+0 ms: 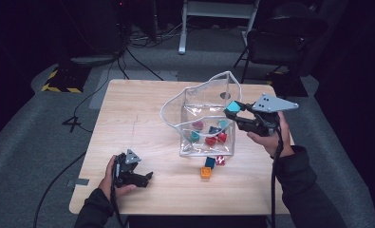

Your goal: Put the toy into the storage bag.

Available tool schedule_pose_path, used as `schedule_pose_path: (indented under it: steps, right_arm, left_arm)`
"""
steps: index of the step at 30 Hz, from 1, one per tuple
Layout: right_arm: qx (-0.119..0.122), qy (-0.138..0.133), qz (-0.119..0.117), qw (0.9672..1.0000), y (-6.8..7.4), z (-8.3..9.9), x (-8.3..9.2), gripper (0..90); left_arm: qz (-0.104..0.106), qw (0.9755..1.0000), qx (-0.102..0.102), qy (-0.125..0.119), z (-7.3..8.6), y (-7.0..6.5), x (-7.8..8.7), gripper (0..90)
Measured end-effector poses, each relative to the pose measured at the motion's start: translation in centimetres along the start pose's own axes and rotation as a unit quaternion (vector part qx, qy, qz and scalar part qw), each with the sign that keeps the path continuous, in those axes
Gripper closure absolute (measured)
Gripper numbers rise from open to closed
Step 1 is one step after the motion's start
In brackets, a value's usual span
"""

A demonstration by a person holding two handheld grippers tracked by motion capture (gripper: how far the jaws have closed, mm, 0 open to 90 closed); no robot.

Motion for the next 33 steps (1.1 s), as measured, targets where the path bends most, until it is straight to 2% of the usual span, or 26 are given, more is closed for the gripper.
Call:
schedule_pose_path:
  steps: [8, 19, 33]
  right_arm:
    - [-0.023, 0.009, -0.003, 0.9997, -1.0, 0.1, -1.5, 59.3]
    - [-0.032, 0.031, 0.009, 0.999, -1.6, 0.5, -3.4, 59.3]
    - [-0.045, 0.045, 0.022, 0.9977, -2.6, 1.0, -4.2, 59.2]
  left_arm:
    - [-0.001, 1.0, 0.0, 0.001, 0.0, 0.0, 0.0, 0.6]
    - [0.0, 1.0, 0.0, 0.0, 0.0, 0.0, 0.0, 0.6]
    - [-0.001, 1.0, 0.0, 0.0, 0.0, 0.0, 0.0, 0.6]
Point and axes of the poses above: each handheld gripper's, and its own axes: x roughly backward along the jaws, z roughly out of its underside, y roughly to its left, the point moved 10 cm from there along -x, roughly forward along the jaws, and after that the axes turned 5 degrees about y, right-handed, at the moved point
